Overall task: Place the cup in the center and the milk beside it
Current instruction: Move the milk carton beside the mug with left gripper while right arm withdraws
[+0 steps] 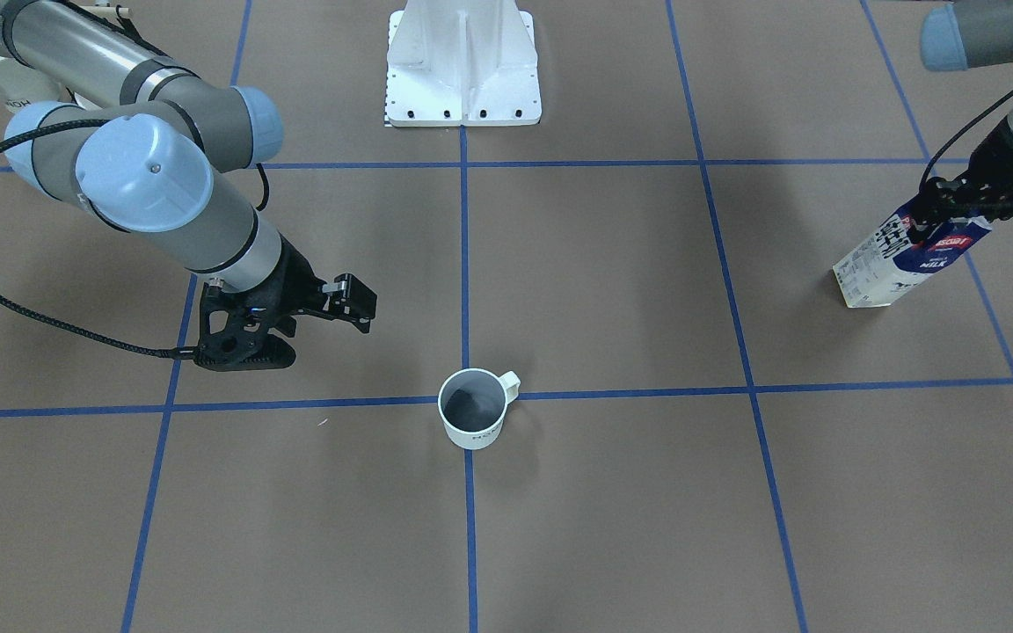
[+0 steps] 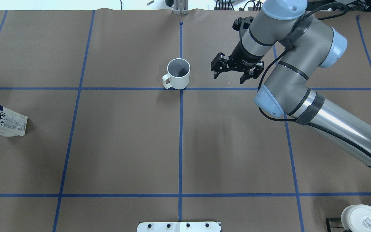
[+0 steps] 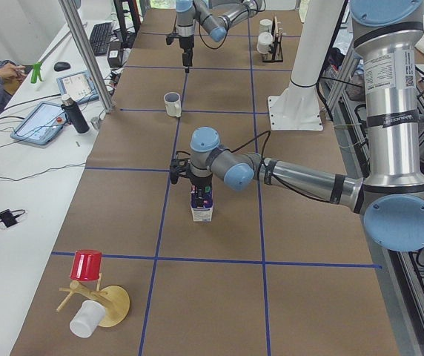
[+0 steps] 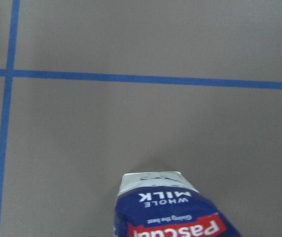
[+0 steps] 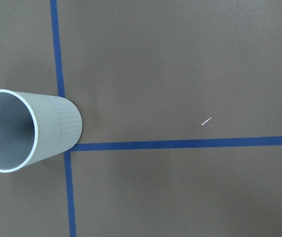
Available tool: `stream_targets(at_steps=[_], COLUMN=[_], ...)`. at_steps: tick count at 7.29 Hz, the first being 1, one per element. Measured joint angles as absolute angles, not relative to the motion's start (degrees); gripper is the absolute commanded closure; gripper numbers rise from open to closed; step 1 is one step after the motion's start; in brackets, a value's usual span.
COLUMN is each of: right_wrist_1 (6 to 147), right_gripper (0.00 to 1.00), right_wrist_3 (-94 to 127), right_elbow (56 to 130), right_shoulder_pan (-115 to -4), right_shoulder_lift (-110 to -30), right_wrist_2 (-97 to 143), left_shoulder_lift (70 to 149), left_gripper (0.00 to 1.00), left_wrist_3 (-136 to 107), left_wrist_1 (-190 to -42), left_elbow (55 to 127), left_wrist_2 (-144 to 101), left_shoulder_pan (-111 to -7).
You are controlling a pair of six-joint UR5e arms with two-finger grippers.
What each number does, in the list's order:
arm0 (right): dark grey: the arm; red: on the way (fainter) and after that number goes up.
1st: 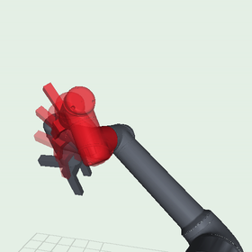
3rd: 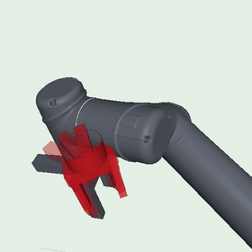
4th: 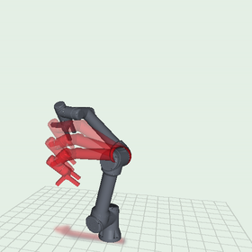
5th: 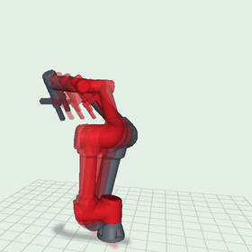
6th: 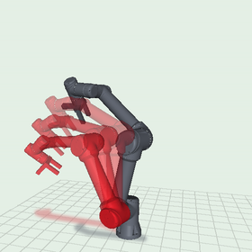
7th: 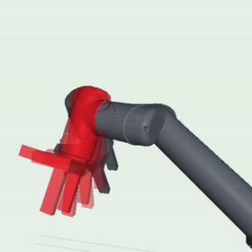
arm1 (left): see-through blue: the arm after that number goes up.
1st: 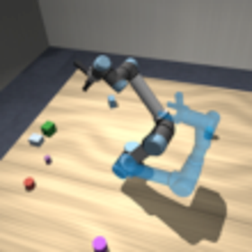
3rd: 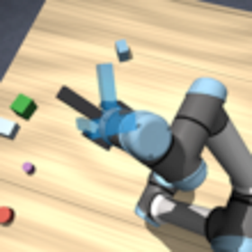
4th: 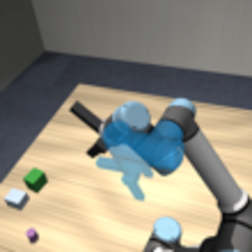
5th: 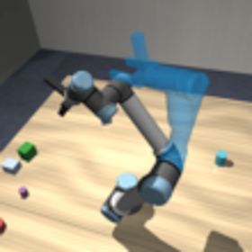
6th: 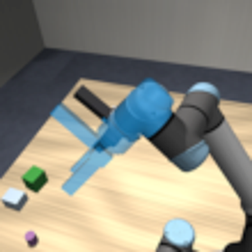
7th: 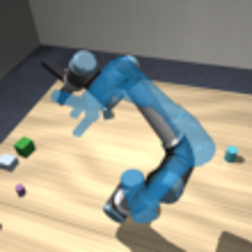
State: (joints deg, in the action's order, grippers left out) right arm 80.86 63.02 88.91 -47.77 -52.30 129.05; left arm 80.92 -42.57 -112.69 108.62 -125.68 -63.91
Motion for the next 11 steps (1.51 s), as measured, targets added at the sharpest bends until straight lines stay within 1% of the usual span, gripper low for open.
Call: stream_targets(at_steps=[2,3,4,5,6,7,8,9,10,11], right_wrist_1=[81.4,83.5,87.3,91.1,94.0,95.5,96.0,96.1,96.1,96.2], right_gripper=[0.0,0.0,0.0,0.0,0.0,0.0,0.0,0.0,0.0,0.0], right_wrist_3=[63.0,62.5,60.1,55.5,50.2,45.8,42.3,40.2,39.3,38.9], right_elbow=[90.1,93.5,99.8,106.9,113.4,118.3,121.6,123.5,124.3,124.7], right_shoulder_pan=[-49.1,-50.3,-51.7,-53.2,-54.9,-56.3,-57.2,-57.6,-57.8,-57.9], right_shoulder_lift=[-53.1,-55.5,-60.0,-65.8,-72.5,-78.8,-83.8,-87.0,-88.4,-89.0], right_wrist_2=[129.6,129.8,129.7,129.4,129.2,129.0,128.6,128.3,127.9,127.6], left_shoulder_lift=[81.2,83.5,89.9,99.2,109.2,117.7,124.5,130.6,135.5,140.2], left_gripper=[1.0,1.0,1.0,1.0,1.0,1.0,1.0,1.0,1.0,1.0], left_wrist_3=[-43.1,-43.1,-43.2,-43.2,-43.4,-44.0,-45.4,-47.0,-48.6,-51.1], left_wrist_1=[-111.7,-107.7,-98.6,-87.1,-76.7,-70.7,-68.6,-69.1,-72.6,-78.8], left_elbow=[109.8,111.3,112.9,113.4,112.0,109.1,104.9,99.4,93.0,84.9], left_wrist_2=[-125.9,-126.2,-126.2,-126.2,-126.1,-125.9,-125.8,-125.8,-125.8,-125.8], left_shoulder_pan=[-63.9,-64.0,-64.1,-64.1,-63.8,-62.2,-59.5,-57.2,-55.4,-53.5])
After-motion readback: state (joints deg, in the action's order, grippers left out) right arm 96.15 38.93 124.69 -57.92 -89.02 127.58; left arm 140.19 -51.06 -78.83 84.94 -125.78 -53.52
